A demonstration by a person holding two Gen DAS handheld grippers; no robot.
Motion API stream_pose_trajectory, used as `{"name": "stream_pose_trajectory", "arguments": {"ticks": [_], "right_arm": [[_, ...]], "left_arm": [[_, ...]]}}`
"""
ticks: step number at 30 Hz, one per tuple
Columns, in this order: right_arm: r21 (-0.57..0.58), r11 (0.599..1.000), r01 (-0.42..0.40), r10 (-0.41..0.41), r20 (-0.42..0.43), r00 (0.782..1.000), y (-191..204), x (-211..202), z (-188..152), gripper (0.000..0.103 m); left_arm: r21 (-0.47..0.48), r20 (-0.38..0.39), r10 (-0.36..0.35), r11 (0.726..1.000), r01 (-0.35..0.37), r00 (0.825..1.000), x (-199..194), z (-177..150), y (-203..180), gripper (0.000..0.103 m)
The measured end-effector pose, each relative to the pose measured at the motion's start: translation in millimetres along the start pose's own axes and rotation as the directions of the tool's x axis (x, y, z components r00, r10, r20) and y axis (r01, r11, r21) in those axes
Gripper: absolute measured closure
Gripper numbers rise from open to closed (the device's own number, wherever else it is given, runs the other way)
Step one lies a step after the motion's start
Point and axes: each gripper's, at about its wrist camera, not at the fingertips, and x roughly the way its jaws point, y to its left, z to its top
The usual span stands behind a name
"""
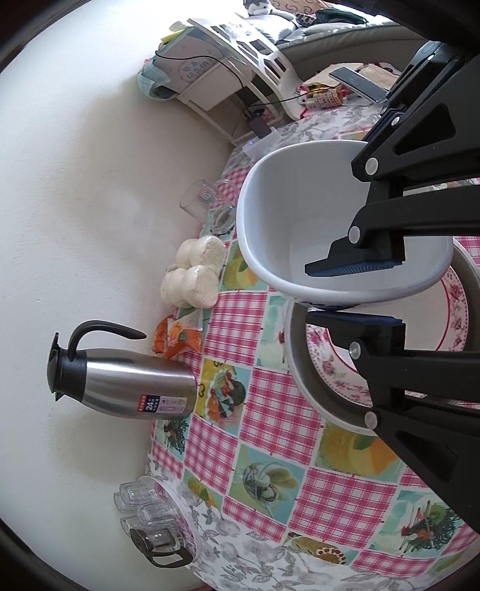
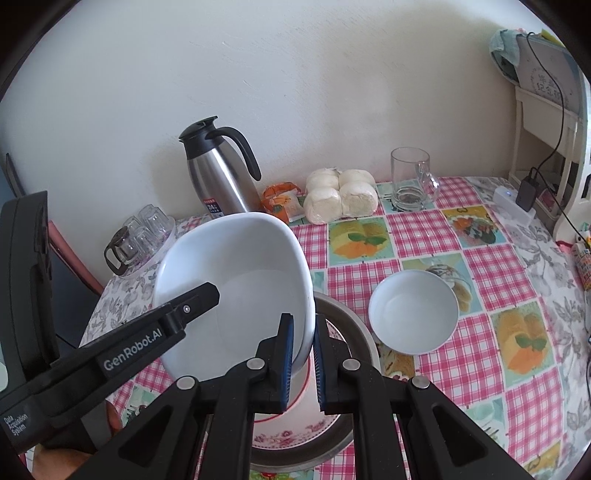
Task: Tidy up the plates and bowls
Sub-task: 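Lower the white square bowl into the strawberry bowl with both tools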
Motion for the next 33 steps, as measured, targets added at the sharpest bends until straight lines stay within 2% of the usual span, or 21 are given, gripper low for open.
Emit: {"name": "stream_pose_trajectory", "arguments": {"ticks": [12, 25, 33], "right_arm": [[0.004, 1.000, -0.015, 0.015, -0.050, 0.999, -0.3, 10.3, -11.0, 0.092], [0.030, 0.999, -0.026, 0.029, -0.122, 0.992, 7.9, 39.2, -17.2, 0.091], [0.025, 1.000, -0.005, 0.009, -0.162, 0.987, 13.4, 49.6, -20.9, 0.090]], "left_arm": [[-0.026, -0.042, 0.032, 0.999, -0.033, 0.999, 6.5, -11.3, 10.0, 0.084], [-0.073, -0.105, 0.075, 0.994, -0.083, 0.992, 22.8, -14.4, 31.9, 0.084], [-0.073, -0.135, 0.084, 0.993, -0.094, 0.987, 28.2, -17.5, 37.1, 0.084]]}}
